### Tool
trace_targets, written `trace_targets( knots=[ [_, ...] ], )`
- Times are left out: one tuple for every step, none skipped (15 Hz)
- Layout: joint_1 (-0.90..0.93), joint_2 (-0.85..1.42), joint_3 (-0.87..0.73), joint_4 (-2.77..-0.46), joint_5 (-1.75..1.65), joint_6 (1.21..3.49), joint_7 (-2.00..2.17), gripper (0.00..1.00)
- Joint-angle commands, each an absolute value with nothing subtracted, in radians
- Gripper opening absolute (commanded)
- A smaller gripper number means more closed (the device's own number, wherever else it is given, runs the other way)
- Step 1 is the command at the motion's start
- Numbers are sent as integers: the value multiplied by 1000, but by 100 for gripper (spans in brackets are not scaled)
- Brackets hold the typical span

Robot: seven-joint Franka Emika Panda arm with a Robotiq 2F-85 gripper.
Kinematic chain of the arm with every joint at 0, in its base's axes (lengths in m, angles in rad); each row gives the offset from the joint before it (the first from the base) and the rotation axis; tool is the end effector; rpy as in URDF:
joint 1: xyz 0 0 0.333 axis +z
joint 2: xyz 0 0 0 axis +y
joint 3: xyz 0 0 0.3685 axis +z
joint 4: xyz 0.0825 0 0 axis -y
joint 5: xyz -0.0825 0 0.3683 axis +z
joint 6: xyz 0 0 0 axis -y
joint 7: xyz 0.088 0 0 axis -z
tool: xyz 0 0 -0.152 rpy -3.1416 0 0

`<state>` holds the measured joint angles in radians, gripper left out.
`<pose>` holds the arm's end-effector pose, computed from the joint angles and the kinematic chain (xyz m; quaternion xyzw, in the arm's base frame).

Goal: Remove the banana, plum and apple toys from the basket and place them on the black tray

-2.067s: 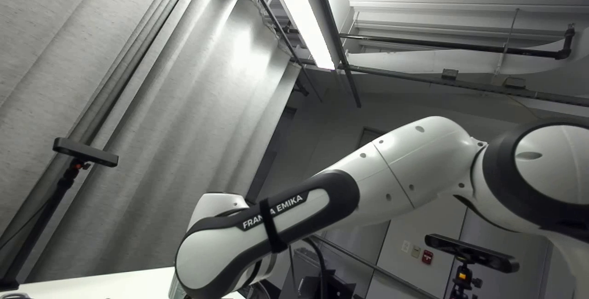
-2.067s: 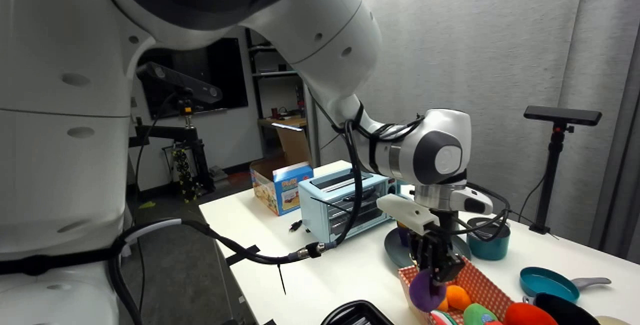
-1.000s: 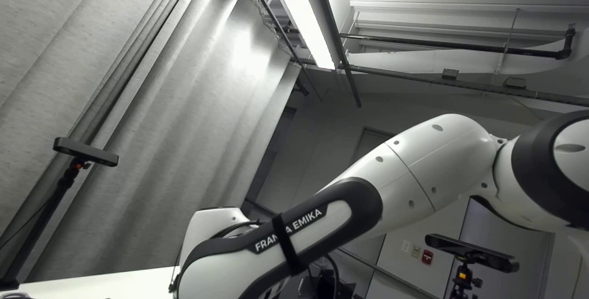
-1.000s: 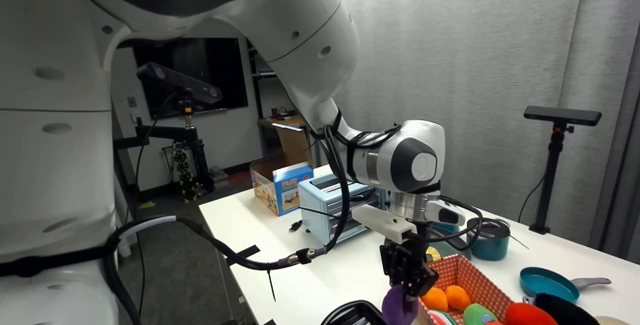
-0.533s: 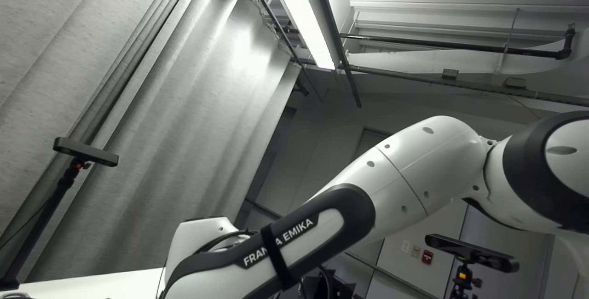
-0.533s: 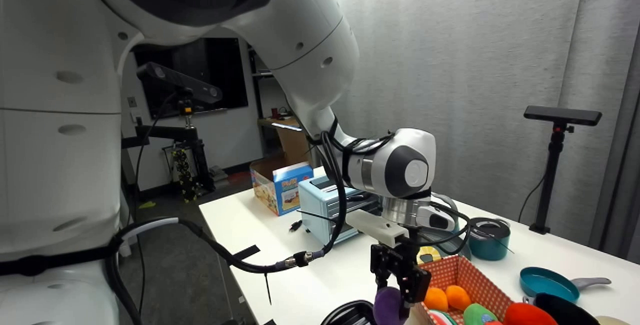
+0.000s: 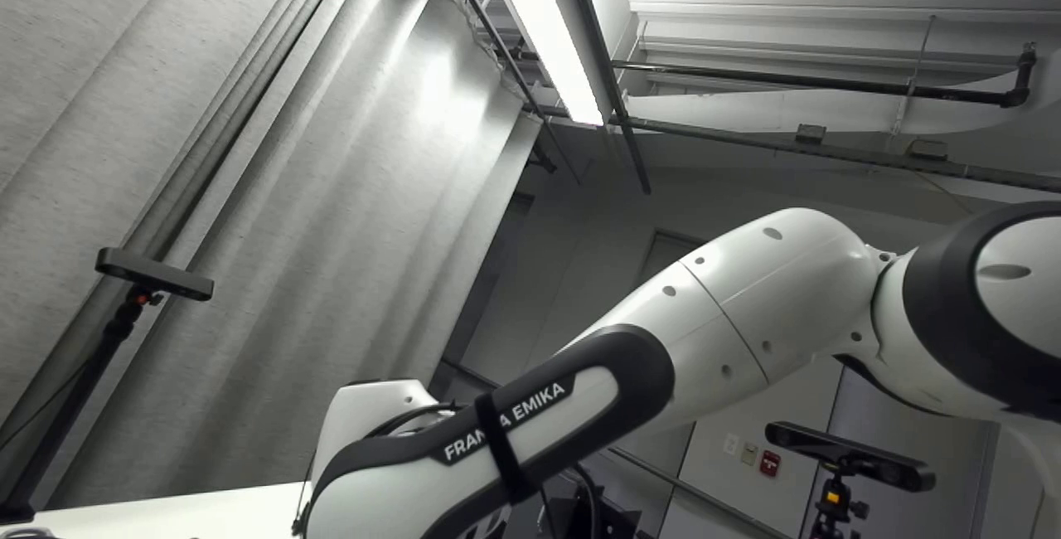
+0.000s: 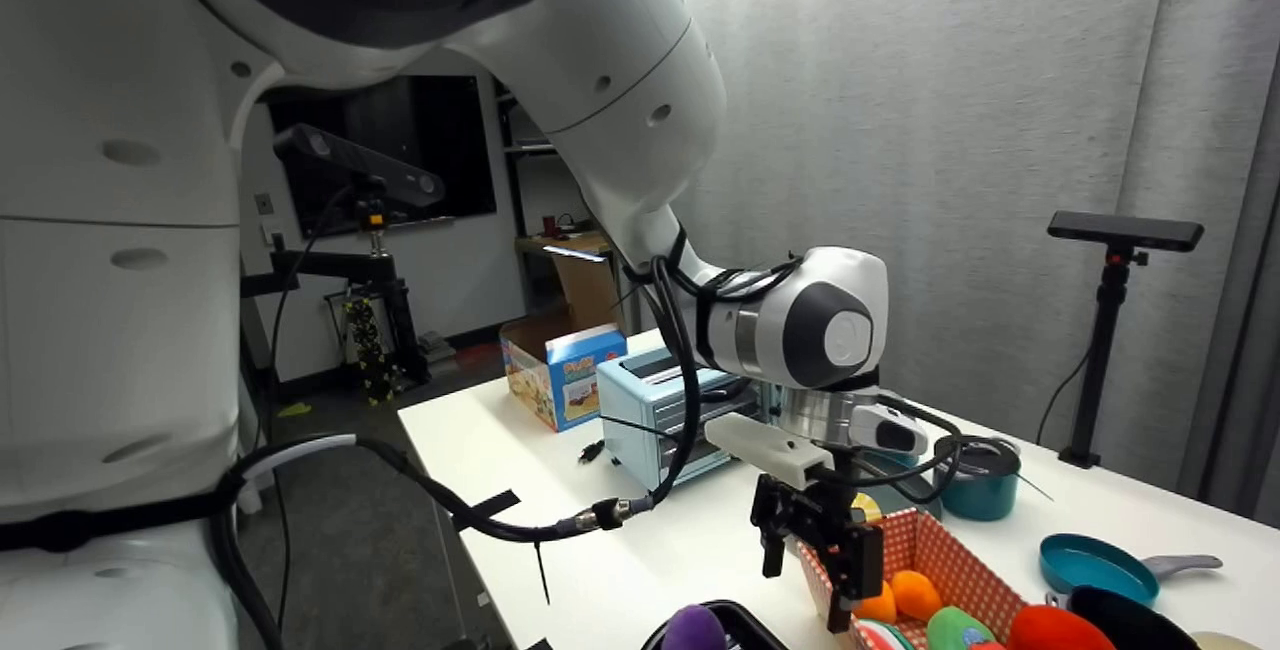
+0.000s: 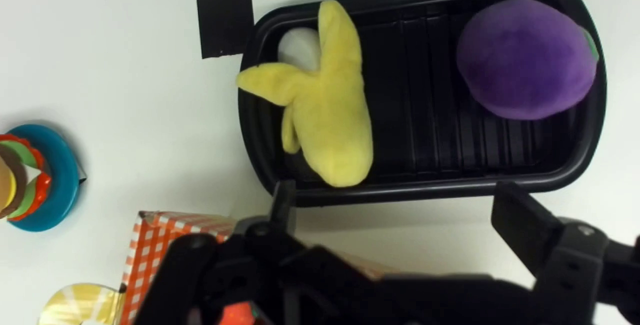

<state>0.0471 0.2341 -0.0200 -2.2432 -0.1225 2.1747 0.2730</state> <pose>0.4970 0.0042 0.2623 0.9843 -0.0794 -0.1418 0.0689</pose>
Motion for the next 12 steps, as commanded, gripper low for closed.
trace_targets(
  knots=[
    [30, 194, -51, -2215, -134, 2186, 307, 100],
    [26, 187, -62, -2203, -137, 2194, 320, 100],
    [19, 178, -76, -2188, -143, 2203, 334, 100],
    [13, 173, -87, -2172, -143, 2207, 343, 100],
    [6, 169, -99, -2156, -148, 2214, 354, 100],
    [-1, 169, -110, -2139, -153, 2222, 366, 100],
    [-8, 171, -119, -2121, -155, 2229, 375, 100],
    [-14, 176, -128, -2103, -161, 2238, 387, 100],
    [-19, 185, -135, -2085, -165, 2249, 396, 100],
    [-23, 196, -141, -2066, -167, 2256, 402, 100],
    [-27, 206, -145, -2050, -169, 2266, 408, 100],
    [-29, 222, -149, -2031, -176, 2277, 412, 100]
  ],
)
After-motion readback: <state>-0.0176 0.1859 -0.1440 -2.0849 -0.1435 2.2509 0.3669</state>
